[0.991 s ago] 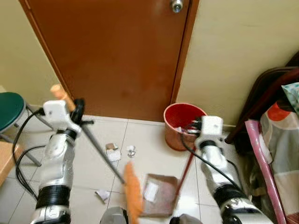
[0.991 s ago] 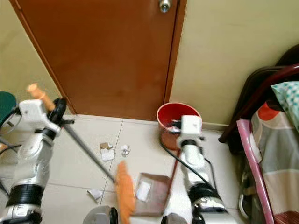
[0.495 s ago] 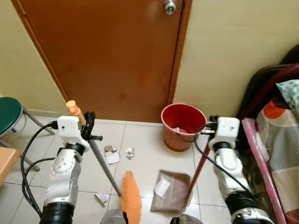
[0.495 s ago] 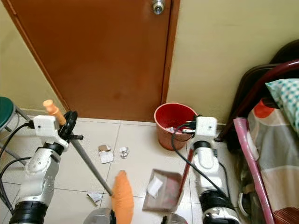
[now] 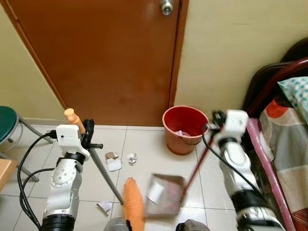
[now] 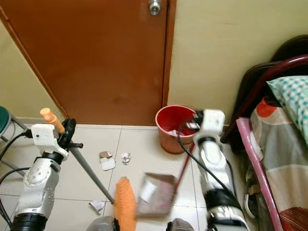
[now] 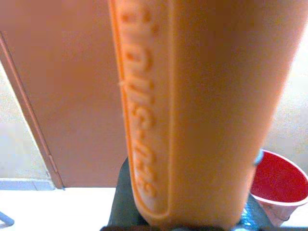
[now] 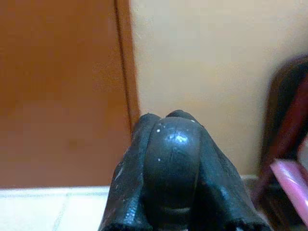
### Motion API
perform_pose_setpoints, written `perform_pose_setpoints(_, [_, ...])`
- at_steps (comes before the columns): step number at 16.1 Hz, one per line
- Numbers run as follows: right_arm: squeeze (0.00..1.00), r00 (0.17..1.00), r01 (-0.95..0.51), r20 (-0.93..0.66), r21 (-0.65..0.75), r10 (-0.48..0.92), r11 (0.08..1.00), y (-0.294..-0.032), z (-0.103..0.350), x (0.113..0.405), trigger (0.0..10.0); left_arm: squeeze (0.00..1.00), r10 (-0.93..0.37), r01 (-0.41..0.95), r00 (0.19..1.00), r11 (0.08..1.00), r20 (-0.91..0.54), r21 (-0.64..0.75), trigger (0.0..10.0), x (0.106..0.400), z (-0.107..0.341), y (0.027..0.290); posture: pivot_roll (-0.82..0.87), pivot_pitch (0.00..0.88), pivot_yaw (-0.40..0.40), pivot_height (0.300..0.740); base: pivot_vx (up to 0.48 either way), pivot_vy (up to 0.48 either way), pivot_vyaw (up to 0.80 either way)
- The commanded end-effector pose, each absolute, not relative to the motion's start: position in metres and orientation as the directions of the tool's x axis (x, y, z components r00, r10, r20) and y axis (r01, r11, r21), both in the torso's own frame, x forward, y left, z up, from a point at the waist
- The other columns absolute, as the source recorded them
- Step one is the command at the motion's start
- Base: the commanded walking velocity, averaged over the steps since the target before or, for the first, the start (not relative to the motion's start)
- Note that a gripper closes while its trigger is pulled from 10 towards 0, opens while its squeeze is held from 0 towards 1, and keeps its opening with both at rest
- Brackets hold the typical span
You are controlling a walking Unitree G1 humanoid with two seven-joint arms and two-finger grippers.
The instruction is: Sweep floor
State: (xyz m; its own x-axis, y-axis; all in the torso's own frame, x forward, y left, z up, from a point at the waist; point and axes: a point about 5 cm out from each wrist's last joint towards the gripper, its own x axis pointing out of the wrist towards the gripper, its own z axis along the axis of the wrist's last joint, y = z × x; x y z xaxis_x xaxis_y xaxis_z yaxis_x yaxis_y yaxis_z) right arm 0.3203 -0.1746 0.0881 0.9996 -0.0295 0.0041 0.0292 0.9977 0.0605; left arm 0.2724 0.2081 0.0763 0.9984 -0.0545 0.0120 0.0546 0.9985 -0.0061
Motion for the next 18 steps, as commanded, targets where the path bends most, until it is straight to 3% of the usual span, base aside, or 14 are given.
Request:
perform_pose_setpoints(1, [0.00,0.996,-0.013,0.087,0.092,0.005,0.996,-0.165,0.111,0.329,10.0,0.00,-0.048,0.052,0.998,0.990,-0.029,0.130,10.0,0.271,0.074,0.220,0.00,0.000,0.050,0.740,0.000,0.000,0.00])
perform_pose_setpoints(6, [0.00,0.988,-0.067,0.149,0.172,0.041,0.983,-0.150,0.139,0.342,10.0,0.00,-0.015,0.021,0.999,0.991,-0.047,0.130,10.0,0.264,0.063,0.214,0.01,0.000,0.034,0.740,0.000,0.000,0.00])
perform_pose_setpoints(12, [0.00,0.970,-0.049,0.243,0.275,-0.020,0.960,-0.154,0.194,0.378,10.0,0.00,-0.039,0.043,0.998,0.992,-0.040,0.117,10.0,0.262,0.058,0.194,0.01,0.000,0.026,0.740,0.000,0.000,0.00])
perform_pose_setpoints(18, [0.00,0.912,0.016,0.378,0.355,-0.159,0.935,-0.190,0.257,0.389,10.0,0.00,-0.049,0.055,0.998,0.991,-0.051,0.121,10.0,0.264,0.055,0.190,0.01,0.000,0.021,0.740,0.000,0.000,0.00])
